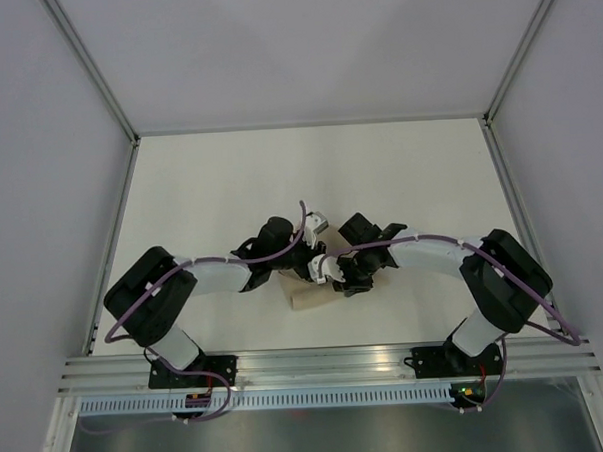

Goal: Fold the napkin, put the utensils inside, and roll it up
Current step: Roll the napkin with the utensil

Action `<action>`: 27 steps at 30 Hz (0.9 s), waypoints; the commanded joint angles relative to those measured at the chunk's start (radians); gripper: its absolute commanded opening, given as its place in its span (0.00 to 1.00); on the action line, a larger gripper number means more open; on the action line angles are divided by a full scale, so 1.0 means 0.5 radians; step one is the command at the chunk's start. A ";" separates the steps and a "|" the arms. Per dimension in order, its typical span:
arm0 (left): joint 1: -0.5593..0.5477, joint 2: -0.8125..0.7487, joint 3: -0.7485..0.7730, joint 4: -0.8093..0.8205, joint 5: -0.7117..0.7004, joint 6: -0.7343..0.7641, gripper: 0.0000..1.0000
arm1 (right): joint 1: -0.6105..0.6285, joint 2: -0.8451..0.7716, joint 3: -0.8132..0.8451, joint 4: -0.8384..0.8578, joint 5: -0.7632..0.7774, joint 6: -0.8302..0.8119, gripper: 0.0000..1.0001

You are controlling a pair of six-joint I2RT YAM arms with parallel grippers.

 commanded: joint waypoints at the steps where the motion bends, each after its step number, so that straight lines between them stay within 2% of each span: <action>1: 0.024 -0.250 -0.063 0.019 -0.514 0.033 0.51 | -0.010 0.215 0.066 -0.369 -0.052 0.023 0.12; 6: 0.042 -0.544 -0.143 -0.039 -0.865 0.036 0.54 | -0.052 0.457 0.302 -0.553 -0.111 0.087 0.11; 8: 0.042 -0.615 -0.152 -0.107 -1.092 0.021 0.55 | -0.077 0.512 0.394 -0.624 -0.144 0.118 0.11; 13: 0.061 -0.818 -0.131 -0.245 -1.444 -0.031 0.58 | -0.138 0.617 0.483 -0.673 -0.166 0.219 0.10; 19: 0.085 -0.889 -0.066 -0.408 -1.565 -0.022 0.59 | -0.172 0.635 0.468 -0.585 -0.093 0.302 0.08; 27: 0.079 -1.115 -0.216 -0.138 -1.381 0.140 0.58 | -0.243 0.733 0.480 -0.581 0.064 0.529 0.06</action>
